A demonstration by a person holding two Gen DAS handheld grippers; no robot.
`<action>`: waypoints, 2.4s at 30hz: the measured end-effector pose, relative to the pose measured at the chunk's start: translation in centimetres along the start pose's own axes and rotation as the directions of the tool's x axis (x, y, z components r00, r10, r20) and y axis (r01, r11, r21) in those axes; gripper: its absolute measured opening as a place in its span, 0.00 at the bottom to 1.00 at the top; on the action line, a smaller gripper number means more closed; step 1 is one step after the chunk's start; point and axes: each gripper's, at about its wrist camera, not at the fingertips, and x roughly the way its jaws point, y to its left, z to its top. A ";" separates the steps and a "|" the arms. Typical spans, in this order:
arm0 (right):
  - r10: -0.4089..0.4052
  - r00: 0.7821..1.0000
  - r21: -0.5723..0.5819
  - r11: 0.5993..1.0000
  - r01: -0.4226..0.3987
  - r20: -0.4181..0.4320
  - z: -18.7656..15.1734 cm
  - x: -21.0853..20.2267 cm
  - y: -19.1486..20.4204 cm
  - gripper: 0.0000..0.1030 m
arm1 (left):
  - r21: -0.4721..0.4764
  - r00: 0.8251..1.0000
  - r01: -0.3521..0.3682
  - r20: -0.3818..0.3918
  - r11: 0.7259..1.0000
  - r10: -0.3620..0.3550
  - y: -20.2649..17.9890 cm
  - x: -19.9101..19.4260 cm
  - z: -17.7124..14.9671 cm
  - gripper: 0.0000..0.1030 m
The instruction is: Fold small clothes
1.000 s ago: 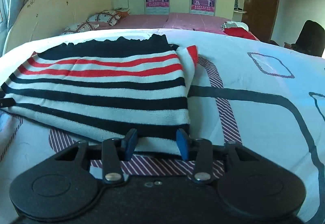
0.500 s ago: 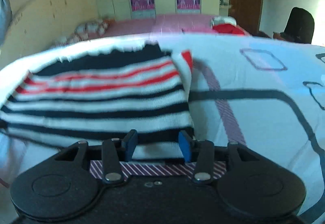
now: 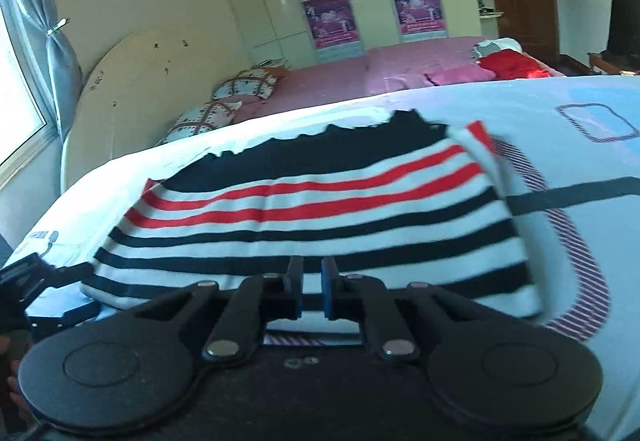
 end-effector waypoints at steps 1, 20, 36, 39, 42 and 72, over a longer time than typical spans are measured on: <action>0.006 1.000 -0.002 1.000 -0.006 0.001 0.1 0.3 0.4 0.10 | 0.003 1.000 -0.001 0.003 1.000 0.001 -0.2 0.4 -0.1 0.67; 0.024 0.999 -0.069 0.997 -0.027 -0.043 1.4 4.5 3.1 0.13 | -0.007 0.998 0.037 0.047 0.999 -0.037 -1.1 4.4 1.1 0.67; -0.016 0.992 -0.160 0.987 -0.004 -0.122 2.4 10.6 3.6 0.12 | -0.049 0.995 0.047 0.092 0.998 -0.043 0.3 7.5 2.2 0.23; -0.031 0.996 -0.238 0.971 0.009 -0.088 1.5 10.7 4.1 0.12 | -0.077 0.993 0.076 0.101 0.994 -0.068 0.6 7.1 2.3 0.20; -0.050 0.997 -0.328 0.944 0.030 -0.053 0.6 10.5 4.8 0.12 | -0.078 0.991 0.091 0.103 0.993 -0.082 0.6 6.7 2.2 0.19; 0.165 0.958 0.599 0.751 -0.277 0.236 -1.0 -8.7 -19.0 0.89 | 0.620 0.970 0.242 -0.170 0.747 -0.173 -24.4 5.1 -7.8 0.60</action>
